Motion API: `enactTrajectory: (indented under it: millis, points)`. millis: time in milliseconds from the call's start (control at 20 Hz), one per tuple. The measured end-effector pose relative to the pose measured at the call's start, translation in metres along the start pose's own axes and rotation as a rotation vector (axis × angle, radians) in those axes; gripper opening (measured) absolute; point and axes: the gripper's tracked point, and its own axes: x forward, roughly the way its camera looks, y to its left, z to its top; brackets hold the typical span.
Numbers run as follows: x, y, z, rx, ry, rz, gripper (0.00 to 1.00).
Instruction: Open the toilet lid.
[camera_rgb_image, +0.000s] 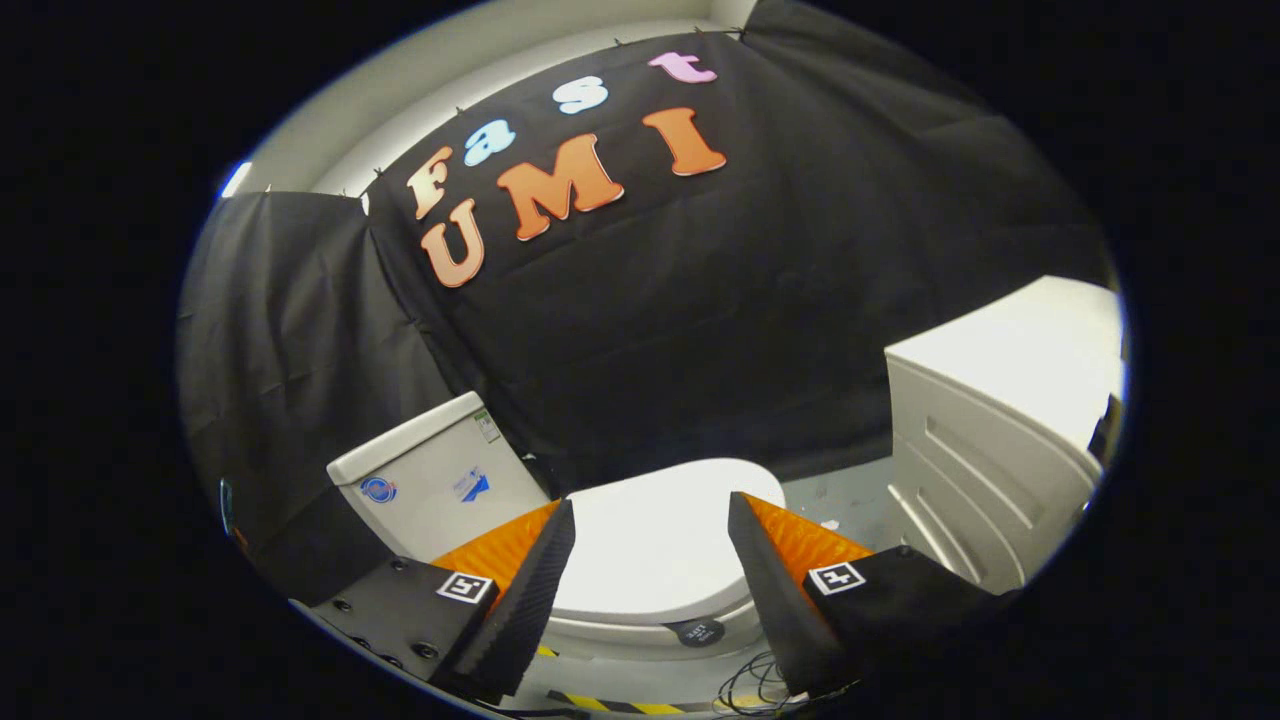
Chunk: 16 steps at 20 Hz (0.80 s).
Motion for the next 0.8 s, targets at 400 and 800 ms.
enactTrajectory:
  millis: [400, 800]
  points:
    - [0.029, -0.035, -0.125, 0.301, 0.305, 0.018, 0.99]
    - [0.032, -0.051, -0.164, 0.535, 0.424, -0.007, 0.99]
